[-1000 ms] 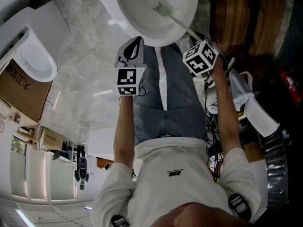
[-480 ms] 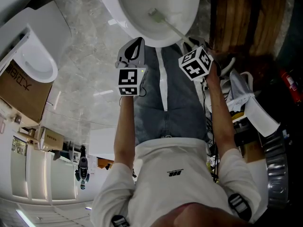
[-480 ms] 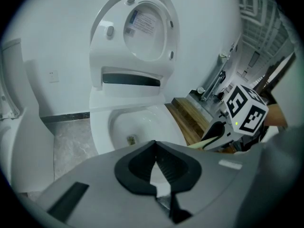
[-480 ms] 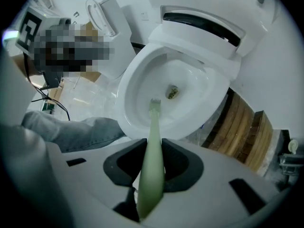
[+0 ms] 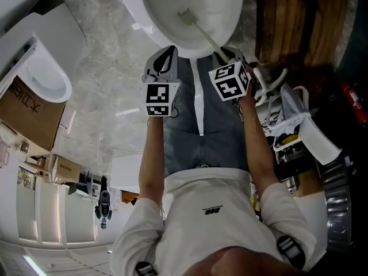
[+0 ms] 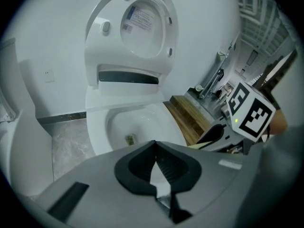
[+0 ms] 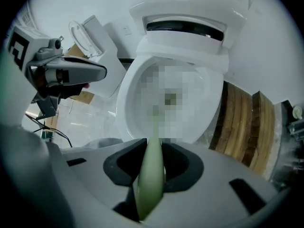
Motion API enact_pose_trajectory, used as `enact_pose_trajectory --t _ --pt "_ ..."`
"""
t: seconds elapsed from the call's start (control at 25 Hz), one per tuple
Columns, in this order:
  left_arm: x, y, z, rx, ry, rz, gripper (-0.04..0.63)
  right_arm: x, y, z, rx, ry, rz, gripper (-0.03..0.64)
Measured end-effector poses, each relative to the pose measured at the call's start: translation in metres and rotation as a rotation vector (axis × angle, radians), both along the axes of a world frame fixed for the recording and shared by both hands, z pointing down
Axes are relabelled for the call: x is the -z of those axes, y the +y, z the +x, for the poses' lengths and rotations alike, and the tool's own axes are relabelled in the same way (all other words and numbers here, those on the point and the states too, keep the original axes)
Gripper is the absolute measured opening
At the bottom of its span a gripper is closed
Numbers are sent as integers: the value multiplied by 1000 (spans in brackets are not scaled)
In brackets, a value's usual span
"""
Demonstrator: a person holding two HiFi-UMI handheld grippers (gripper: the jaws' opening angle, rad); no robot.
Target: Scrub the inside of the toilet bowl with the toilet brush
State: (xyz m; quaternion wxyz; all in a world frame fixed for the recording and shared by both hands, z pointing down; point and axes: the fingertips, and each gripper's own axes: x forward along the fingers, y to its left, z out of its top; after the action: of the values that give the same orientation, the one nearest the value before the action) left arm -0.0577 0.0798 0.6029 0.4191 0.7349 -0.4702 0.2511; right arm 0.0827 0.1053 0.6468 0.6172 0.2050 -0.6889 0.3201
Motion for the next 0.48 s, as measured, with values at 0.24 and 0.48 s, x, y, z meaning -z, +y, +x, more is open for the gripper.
enact_pose_trajectory --t 0.24,0.48 --pt "-3 -7 -5 -10 -2 -5 11 -13 -4 -9 -73 16 -13 90" --pt "-6 -13 -8 -22 2 -11 11 -31 -8 -15 -115 46 -27 91"
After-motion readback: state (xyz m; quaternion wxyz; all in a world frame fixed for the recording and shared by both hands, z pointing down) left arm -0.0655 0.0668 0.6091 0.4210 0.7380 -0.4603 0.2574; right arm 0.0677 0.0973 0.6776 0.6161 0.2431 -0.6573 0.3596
